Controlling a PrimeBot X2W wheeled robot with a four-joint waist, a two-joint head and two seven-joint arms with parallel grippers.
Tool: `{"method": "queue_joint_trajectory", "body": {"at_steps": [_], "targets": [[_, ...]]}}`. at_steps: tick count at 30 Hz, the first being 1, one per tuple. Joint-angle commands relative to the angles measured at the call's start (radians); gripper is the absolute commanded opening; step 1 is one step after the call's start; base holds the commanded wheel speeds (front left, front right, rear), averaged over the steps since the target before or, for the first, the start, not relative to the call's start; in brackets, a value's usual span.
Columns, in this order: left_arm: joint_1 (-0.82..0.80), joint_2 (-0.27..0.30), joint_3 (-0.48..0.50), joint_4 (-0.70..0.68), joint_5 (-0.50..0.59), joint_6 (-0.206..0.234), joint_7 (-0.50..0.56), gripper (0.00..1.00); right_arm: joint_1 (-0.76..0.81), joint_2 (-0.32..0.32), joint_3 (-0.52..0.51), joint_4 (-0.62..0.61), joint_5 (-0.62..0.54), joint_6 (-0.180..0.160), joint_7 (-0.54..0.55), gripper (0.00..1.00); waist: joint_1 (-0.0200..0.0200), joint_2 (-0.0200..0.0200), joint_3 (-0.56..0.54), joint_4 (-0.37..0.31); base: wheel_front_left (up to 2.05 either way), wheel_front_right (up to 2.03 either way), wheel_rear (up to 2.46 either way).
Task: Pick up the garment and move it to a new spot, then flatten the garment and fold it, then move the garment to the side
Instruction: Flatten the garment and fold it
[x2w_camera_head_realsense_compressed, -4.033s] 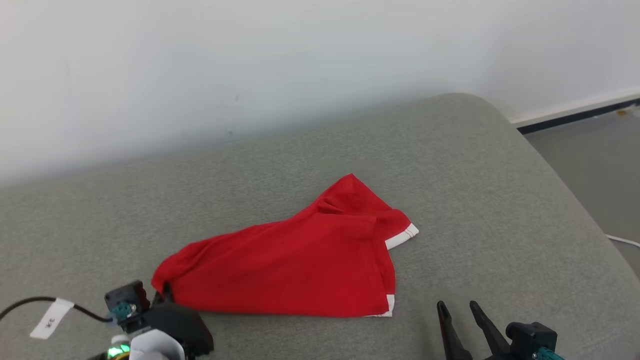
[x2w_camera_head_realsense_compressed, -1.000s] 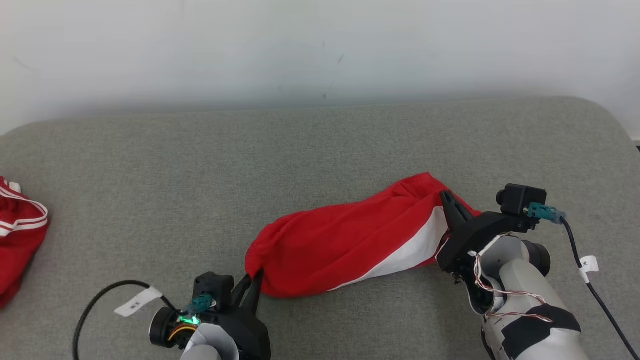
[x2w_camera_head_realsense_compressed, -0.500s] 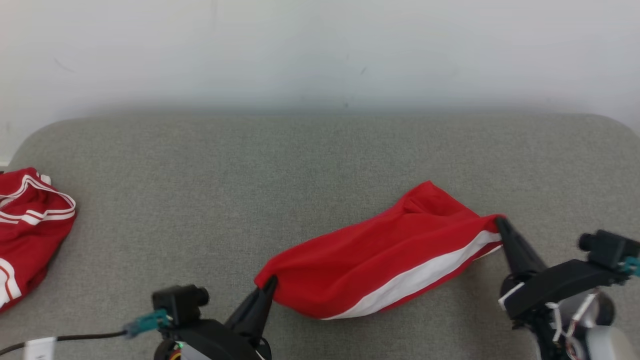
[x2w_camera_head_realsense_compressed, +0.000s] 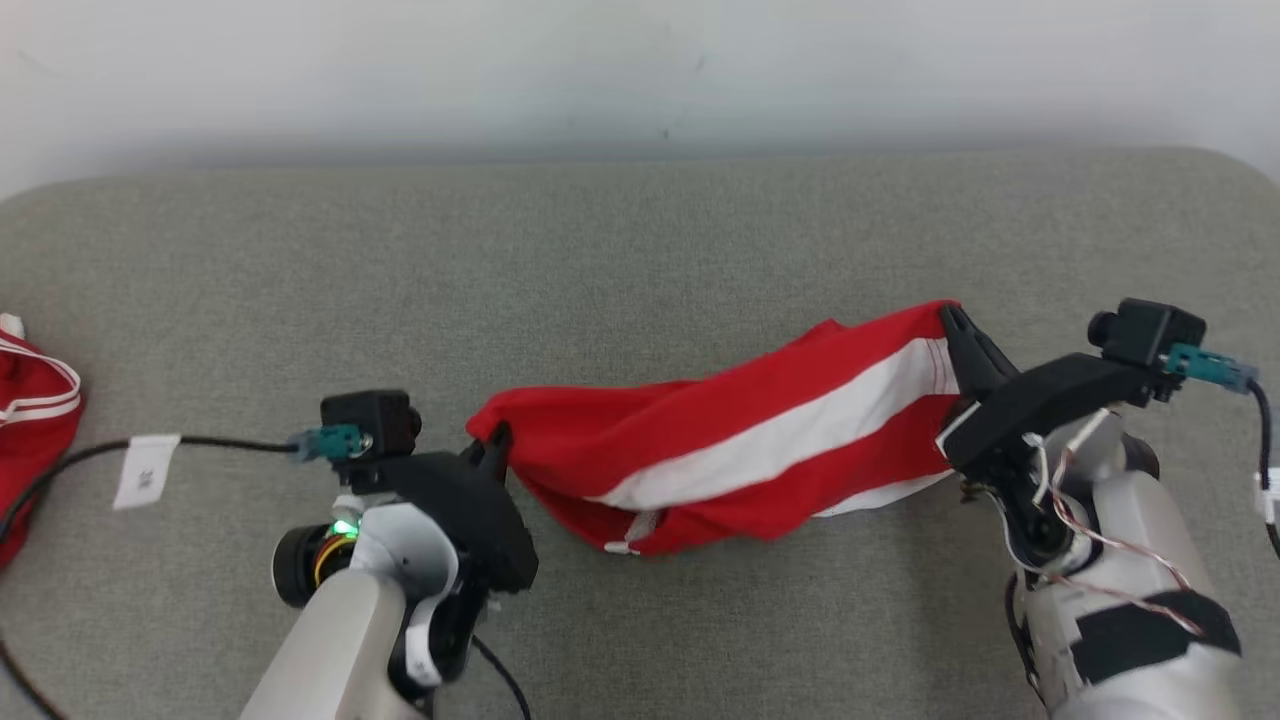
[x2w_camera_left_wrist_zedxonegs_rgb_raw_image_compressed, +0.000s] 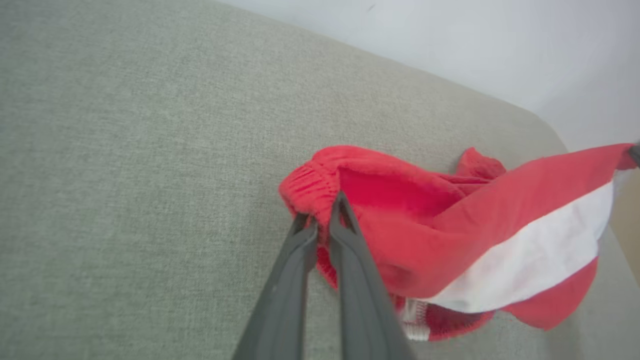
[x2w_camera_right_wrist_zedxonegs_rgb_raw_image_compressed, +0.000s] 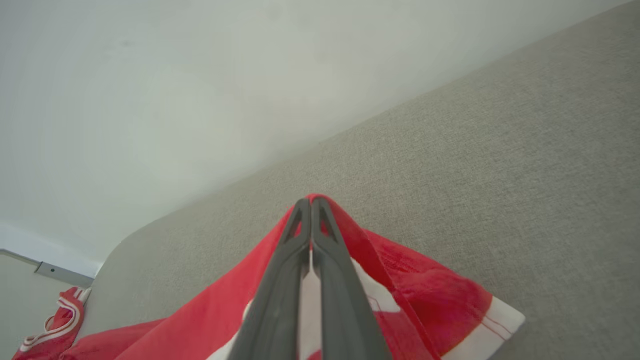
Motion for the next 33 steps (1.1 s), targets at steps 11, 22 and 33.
{"method": "queue_joint_trajectory", "body": {"at_steps": [11,22,33], "targets": [[-0.195,-0.052,-0.004,0.283,0.009,-0.016,-0.235,1.00,-0.258,0.000,-0.093,0.474,-0.123,-0.002,-0.322,1.00,-0.0001,-0.0001,0.051,0.021,0.00,0.00,0.00],[-0.119,-0.038,-0.013,0.369,0.026,-0.027,-0.431,1.00,-0.314,-0.003,-0.246,0.610,-0.265,-0.002,-0.508,1.00,-0.0001,-0.0001,-0.037,0.029,0.00,0.00,0.00],[0.024,-0.001,-0.105,0.342,0.071,-0.084,-0.419,1.00,-0.042,0.000,-0.079,0.357,-0.118,-0.002,-0.506,1.00,-0.0001,-0.0001,-0.129,-0.011,0.00,0.00,0.00]]}}
